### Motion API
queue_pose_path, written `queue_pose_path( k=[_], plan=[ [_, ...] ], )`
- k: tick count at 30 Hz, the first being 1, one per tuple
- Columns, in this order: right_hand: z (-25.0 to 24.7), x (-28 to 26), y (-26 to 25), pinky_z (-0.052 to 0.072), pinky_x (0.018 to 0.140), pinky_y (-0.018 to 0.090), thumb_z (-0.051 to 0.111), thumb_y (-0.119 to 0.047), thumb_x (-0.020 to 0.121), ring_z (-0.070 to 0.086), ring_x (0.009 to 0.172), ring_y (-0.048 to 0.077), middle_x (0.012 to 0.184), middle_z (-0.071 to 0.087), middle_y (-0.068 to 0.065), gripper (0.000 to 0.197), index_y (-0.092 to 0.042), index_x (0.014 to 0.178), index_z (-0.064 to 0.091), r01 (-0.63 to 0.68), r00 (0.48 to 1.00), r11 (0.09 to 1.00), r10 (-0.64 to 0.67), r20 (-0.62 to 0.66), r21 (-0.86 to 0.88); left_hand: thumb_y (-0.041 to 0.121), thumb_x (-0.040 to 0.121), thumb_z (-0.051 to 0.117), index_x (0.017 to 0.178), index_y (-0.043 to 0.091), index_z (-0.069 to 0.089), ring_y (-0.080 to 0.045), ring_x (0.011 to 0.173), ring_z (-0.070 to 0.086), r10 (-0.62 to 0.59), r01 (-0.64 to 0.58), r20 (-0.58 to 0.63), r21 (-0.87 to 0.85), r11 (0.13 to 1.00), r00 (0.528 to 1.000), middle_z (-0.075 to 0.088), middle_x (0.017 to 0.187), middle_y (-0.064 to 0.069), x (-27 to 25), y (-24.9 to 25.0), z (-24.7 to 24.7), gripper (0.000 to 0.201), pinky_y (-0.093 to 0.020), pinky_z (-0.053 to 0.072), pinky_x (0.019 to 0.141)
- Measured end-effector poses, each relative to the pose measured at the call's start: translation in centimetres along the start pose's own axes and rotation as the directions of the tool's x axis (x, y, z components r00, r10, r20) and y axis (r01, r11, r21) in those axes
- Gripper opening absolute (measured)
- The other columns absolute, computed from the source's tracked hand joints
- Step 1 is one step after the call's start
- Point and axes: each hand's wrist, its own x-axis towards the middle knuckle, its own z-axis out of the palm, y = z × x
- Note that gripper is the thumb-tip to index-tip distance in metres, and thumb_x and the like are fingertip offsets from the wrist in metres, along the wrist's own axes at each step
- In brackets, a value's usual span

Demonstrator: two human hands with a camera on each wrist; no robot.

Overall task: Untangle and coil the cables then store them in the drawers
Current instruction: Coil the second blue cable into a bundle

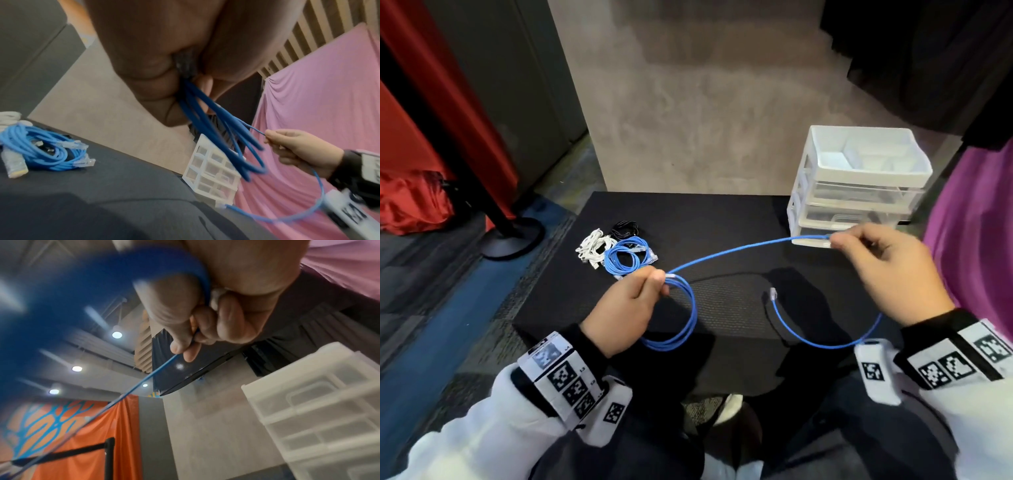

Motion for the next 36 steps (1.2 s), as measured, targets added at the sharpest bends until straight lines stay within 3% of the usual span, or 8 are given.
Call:
queue_pose_path(
  k=[4,8,12,20,26,29,32,36],
  plan=[
    [1.8,-3.0,-0.7,0.026,0.046,0.025,0.066,-0.032,0.092,0.035,0.047,0.017,0.066,0.053,0.001,0.021,-0.012,0.085,0.070,-0.249,0.950,0.879,0.141,0.279,0.406,0.066,0.088,0.038,0.079,0.031,0.059,-0.011,0.047,0.036,-0.068,0.047,-0.199,-0.106,0.993,0.978,0.044,0.050,0.015,0.2,-0.8,0.2,0.042,-0.035,0.033,0.056],
    [3.1,-5.5,-1.9,0.043,0.048,0.031,0.058,-0.015,0.102,0.051,0.051,0.023,0.069,0.059,0.003,0.016,-0.006,0.092,0.066,-0.232,0.912,0.893,0.062,0.405,0.386,0.065,0.090,0.039,0.080,0.029,0.059,-0.014,0.053,0.037,-0.116,0.074,-0.276,-0.159,0.984,0.954,0.044,0.053,0.015,0.0,-0.8,1.0,0.042,-0.037,0.035,0.061],
    [4.8,-7.7,-2.3,0.047,0.061,0.031,0.065,-0.015,0.099,0.053,0.066,0.017,0.071,0.057,0.007,0.014,-0.008,0.088,0.065,-0.258,0.877,0.884,0.045,0.478,0.390,0.036,0.109,0.040,0.083,0.017,0.055,-0.007,0.048,0.034,-0.292,0.104,-0.352,-0.467,0.878,0.889,0.041,0.061,0.006,0.4,0.7,2.0,0.035,-0.021,0.029,0.043],
    [10.3,-10.6,-5.3,0.060,0.063,0.033,0.060,-0.003,0.100,0.062,0.065,0.025,0.072,0.067,0.016,0.010,0.001,0.091,0.059,-0.474,0.880,0.552,0.278,0.384,0.686,0.030,0.111,0.035,0.082,0.019,0.048,-0.002,0.038,0.032,-0.525,0.260,-0.032,-0.842,0.473,0.851,0.042,0.052,0.009,-1.6,3.5,5.8,0.034,-0.016,0.033,0.042],
    [11.4,-11.0,-6.4,0.060,0.078,0.042,0.055,-0.005,0.102,0.070,0.078,0.025,0.083,0.073,0.014,0.011,0.003,0.096,0.059,-0.404,0.912,0.565,0.186,0.366,0.719,0.038,0.110,0.036,0.082,0.021,0.053,-0.013,0.059,0.059,-0.622,0.382,0.084,-0.850,0.364,0.778,0.058,0.064,0.003,-2.3,3.6,6.7,0.037,-0.041,0.052,0.076],
    [11.5,-11.8,-6.0,0.059,0.074,0.035,0.054,-0.003,0.103,0.070,0.078,0.026,0.088,0.075,0.018,0.009,0.002,0.101,0.062,-0.482,0.853,0.568,0.130,0.505,0.668,0.037,0.110,0.037,0.084,0.017,0.050,-0.015,0.060,0.062,-0.618,0.366,0.181,-0.912,0.185,0.765,0.062,0.074,-0.006,-2.0,3.3,6.1,0.035,-0.036,0.060,0.060],
    [10.4,-11.5,-5.0,0.056,0.078,0.028,0.054,-0.004,0.104,0.071,0.085,0.017,0.102,0.078,0.010,0.023,-0.015,0.113,0.072,-0.420,0.754,0.772,0.004,0.657,0.478,0.033,0.111,0.035,0.082,0.018,0.048,-0.004,0.042,0.034,-0.550,0.298,0.037,-0.869,0.395,0.835,0.045,0.066,0.003,-1.9,3.3,5.7,0.035,-0.017,0.032,0.037],
    [8.5,-8.8,-3.5,0.050,0.085,0.028,0.053,-0.013,0.106,0.070,0.096,0.007,0.102,0.076,-0.004,0.024,-0.024,0.108,0.074,-0.135,0.945,0.917,0.006,0.326,0.375,0.036,0.109,0.040,0.079,0.024,0.051,-0.004,0.045,0.025,-0.282,0.133,-0.165,-0.594,0.793,0.945,0.036,0.067,0.002,-2.4,3.2,5.1,0.034,-0.019,0.022,0.039]
  ],
)
